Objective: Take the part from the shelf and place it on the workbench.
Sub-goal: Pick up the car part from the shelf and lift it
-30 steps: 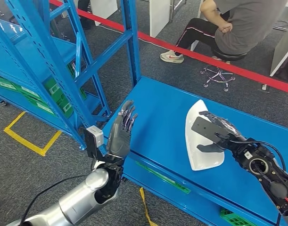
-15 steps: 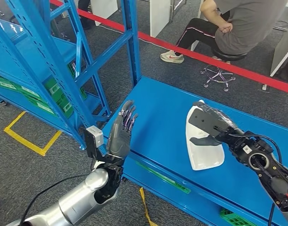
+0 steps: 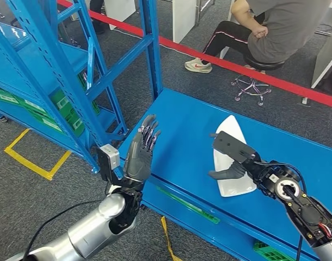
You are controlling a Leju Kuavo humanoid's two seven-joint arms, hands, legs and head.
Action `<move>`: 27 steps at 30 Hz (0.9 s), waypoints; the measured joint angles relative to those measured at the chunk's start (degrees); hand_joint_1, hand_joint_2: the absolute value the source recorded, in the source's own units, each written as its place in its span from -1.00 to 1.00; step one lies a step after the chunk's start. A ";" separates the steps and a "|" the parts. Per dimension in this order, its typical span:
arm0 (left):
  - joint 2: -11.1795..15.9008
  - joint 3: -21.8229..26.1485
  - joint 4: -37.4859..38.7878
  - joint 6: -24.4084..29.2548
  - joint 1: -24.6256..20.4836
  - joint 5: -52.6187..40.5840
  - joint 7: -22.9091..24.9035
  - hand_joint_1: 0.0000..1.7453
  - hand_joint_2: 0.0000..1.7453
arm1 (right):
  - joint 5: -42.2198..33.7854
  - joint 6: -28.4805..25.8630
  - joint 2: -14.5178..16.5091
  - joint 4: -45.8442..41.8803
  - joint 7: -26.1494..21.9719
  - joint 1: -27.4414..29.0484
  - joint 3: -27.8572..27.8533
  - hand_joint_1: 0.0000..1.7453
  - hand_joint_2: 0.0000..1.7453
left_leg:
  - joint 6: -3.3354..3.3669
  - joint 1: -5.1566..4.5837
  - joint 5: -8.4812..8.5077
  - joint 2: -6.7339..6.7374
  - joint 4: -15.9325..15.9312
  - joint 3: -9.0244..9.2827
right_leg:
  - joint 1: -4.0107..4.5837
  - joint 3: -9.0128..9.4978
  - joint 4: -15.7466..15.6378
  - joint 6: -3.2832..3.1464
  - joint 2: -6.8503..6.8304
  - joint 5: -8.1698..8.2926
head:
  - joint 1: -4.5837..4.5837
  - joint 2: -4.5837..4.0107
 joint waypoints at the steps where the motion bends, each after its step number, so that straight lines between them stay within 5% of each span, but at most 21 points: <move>1: -0.01 0.00 0.00 -0.01 -0.05 0.01 0.00 -1.00 -1.00 | -0.33 0.18 0.14 0.41 0.04 0.04 0.15 -1.00 1.00 | 0.00 0.00 0.00 0.00 0.00 0.00 | 0.00 0.00 0.00 0.00 0.00 0.00 | 0.00 0.00; 27: -0.35 0.00 0.15 -0.68 -0.79 0.65 -0.14 -1.00 -1.00 | -5.37 1.08 1.15 7.45 1.42 2.46 2.81 -1.00 1.00 | 0.00 0.15 0.00 0.01 0.01 0.01 | 0.00 -0.03 0.00 0.00 0.03 0.00 | 0.00 0.00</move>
